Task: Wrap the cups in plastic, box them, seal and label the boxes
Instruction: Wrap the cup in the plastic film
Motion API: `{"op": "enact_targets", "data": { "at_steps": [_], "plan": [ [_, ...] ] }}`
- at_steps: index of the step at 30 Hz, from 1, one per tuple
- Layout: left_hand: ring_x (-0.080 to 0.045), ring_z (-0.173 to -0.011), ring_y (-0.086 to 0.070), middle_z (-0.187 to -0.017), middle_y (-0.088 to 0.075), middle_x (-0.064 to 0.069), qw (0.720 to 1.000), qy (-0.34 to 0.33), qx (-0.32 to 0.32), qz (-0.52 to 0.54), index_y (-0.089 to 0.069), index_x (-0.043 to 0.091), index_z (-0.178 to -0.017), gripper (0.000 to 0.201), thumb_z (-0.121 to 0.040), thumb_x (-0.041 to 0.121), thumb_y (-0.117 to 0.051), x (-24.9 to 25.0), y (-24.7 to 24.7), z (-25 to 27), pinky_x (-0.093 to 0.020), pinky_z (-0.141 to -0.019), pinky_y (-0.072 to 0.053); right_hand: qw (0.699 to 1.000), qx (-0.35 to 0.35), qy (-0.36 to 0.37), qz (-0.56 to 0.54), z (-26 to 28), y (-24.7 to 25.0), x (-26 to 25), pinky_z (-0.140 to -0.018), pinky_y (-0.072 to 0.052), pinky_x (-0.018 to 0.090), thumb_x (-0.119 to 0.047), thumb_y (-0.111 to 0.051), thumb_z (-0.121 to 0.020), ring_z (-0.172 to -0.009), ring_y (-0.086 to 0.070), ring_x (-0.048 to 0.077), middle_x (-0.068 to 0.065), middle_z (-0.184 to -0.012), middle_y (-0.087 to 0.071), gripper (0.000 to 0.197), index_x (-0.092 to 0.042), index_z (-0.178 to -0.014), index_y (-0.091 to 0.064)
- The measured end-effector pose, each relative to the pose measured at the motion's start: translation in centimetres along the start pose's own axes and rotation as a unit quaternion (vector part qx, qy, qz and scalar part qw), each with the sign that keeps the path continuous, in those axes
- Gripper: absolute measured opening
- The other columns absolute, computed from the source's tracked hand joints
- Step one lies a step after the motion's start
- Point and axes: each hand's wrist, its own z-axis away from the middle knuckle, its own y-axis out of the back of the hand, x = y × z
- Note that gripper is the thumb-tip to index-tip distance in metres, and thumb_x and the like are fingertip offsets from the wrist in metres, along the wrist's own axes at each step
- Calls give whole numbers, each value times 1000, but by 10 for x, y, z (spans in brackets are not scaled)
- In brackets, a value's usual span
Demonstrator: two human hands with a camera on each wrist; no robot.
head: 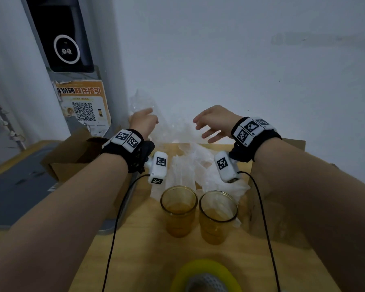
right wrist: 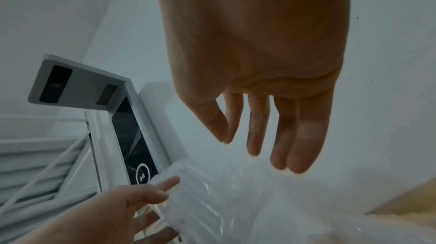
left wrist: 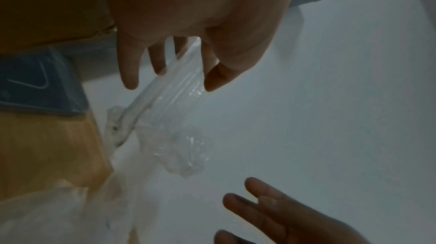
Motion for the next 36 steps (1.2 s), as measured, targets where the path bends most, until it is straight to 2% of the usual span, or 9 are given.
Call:
{"op": "enact_targets", "data": {
  "at_steps": [2, 6, 11, 14, 19, 22, 27, 32, 36],
  "plan": [
    [-24, -118, -50, -129, -54, -1, 994, 4, -6, 105, -63, 30, -137, 50, -95, 4, -54, 17, 7, 26, -48, -99, -53, 999, 40, 21, -26, 15, 6, -7, -73, -63, 38, -15, -60, -98, -87, -67, 24, 2, -113, -67, 20, -16, -114, -70],
    [-23, -98, -60, -104, -61, 1, 980, 14, -28, 195, -68, 31, -127, 47, -93, 4, -50, 43, 22, 76, -37, -84, -60, 990, 104, 58, -77, 56, 16, -14, -71, -55, 33, -7, -59, -93, -86, -56, 18, 5, -110, -63, 29, -21, -117, -68],
    [-28, -87, -63, -119, -56, -9, 969, 41, -72, 234, -69, 27, -125, 48, -91, 0, -49, 58, 32, 141, -31, -71, -58, 977, 142, 105, -115, 119, 23, -6, -81, -57, 35, -3, -63, -88, -99, -60, 19, 5, -130, -53, 43, -26, -124, -65],
    [-27, -84, -58, -109, -52, -14, 967, 54, -108, 223, -63, 23, -134, 60, -89, -10, -40, 57, 33, 178, -29, -67, -55, 971, 174, 124, -105, 155, 24, 8, -95, -56, 39, -7, -71, -85, -122, -56, 16, 2, -137, -50, 49, -32, -126, -63],
    [-21, -71, -53, -104, -51, -18, 956, 92, -196, 201, -60, 20, -134, 60, -89, -12, -36, 60, 41, 234, -25, -60, -47, 970, 178, 154, -66, 203, 31, 23, -79, -41, 11, -17, -79, -86, -127, -44, 11, -4, -145, -44, 56, -32, -134, -56],
    [-19, -70, -50, -95, -52, -16, 952, 95, -239, 169, -56, 23, -140, 62, -91, -13, -44, 59, 50, 254, -26, -62, -48, 968, 182, 145, -95, 227, 33, 24, -76, -62, 36, -17, -78, -87, -123, -56, 22, -5, -145, -45, 44, -33, -125, -64],
    [-22, -95, -61, -116, -60, -10, 956, 16, -279, -88, -45, 37, -144, 70, -88, 7, -77, 56, 66, 273, -36, -77, -56, 965, 192, 142, -107, 252, 32, 17, -61, -59, 32, -24, -83, -80, -112, -62, 29, 2, -136, -47, 31, -36, -105, -70],
    [-32, -123, -52, -144, -46, -10, 888, -90, -231, -388, -33, 39, -148, 89, -76, 54, -84, 55, 71, 283, -45, -102, -47, 966, 206, 158, -17, 266, 27, -4, -65, -46, 26, -25, -76, -83, -91, -54, 16, 5, -127, -44, 20, -24, -99, -65],
    [-29, -136, -40, -148, -31, -7, 892, -219, -174, -356, -32, 23, -141, 98, -67, 42, -94, 45, 69, 292, -39, -102, -42, 968, 185, 164, 39, 275, 21, -23, -67, -37, 22, -25, -75, -84, -98, -53, 15, 5, -125, -46, 14, -24, -92, -64]
  ]
}}
